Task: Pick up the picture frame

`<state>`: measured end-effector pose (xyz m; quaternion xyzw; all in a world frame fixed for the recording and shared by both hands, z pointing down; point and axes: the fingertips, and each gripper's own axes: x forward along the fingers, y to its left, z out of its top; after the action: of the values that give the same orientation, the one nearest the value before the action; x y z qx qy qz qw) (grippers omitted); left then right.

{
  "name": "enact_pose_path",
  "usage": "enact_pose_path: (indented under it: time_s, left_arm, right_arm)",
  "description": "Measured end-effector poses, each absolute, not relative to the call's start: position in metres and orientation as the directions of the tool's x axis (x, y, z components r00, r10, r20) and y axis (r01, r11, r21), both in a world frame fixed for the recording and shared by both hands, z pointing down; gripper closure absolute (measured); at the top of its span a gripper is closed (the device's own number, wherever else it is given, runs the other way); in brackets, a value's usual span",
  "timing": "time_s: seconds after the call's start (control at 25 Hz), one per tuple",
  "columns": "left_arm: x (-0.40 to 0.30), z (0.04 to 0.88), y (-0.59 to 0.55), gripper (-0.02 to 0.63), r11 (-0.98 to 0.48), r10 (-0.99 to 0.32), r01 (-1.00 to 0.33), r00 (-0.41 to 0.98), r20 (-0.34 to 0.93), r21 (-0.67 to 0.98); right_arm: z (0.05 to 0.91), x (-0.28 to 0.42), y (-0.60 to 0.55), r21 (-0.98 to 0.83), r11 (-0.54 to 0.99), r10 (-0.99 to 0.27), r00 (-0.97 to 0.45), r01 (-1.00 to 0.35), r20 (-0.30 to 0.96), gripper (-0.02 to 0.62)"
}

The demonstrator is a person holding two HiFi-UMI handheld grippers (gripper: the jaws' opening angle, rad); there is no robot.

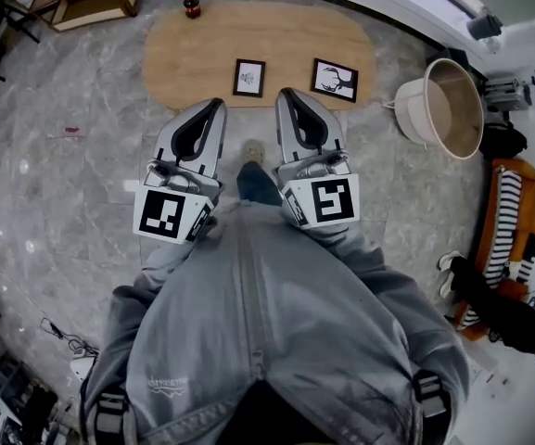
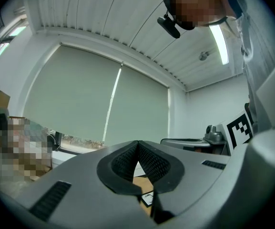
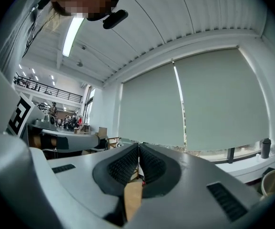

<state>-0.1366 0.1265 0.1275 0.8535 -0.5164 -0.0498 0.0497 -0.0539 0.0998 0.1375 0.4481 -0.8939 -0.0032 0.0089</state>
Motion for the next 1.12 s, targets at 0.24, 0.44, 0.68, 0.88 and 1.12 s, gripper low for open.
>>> enact_pose_path:
  time_s: [0.24, 0.44, 0.68, 0.88, 1.12]
  left_arm:
    - [-0.111, 0.133, 0.03, 0.588, -0.438, -0.897, -0.886, 0.442, -0.008, 0.148]
    - [-0.094, 0.137, -0.018, 0.589, -0.424, -0.902, -0.894, 0.431, 0.013, 0.145]
    - [-0.077, 0.138, -0.05, 0.588, -0.41, -0.91, -0.903, 0.414, 0.004, 0.126]
    - [-0.072, 0.132, -0.056, 0.588, -0.394, -0.918, -0.913, 0.397, 0.008, 0.109]
    - [-0.074, 0.132, -0.064, 0.588, -0.384, -0.92, -0.917, 0.389, 0.036, 0.107]
  right_arm:
    - [0.153, -0.039, 0.004, -0.015, 0.64, -0.767, -0.64, -0.768, 0.041, 0.563]
    - [0.159, -0.023, -0.043, -0.041, 0.661, -0.749, -0.662, -0.75, 0.04, 0.563]
    - [0.165, 0.001, -0.077, -0.047, 0.661, -0.748, -0.663, -0.748, 0.033, 0.563]
    - [0.161, 0.008, -0.087, -0.055, 0.669, -0.742, -0.67, -0.742, 0.018, 0.563]
    - [0.163, 0.011, -0.094, -0.074, 0.667, -0.742, -0.67, -0.741, 0.026, 0.563]
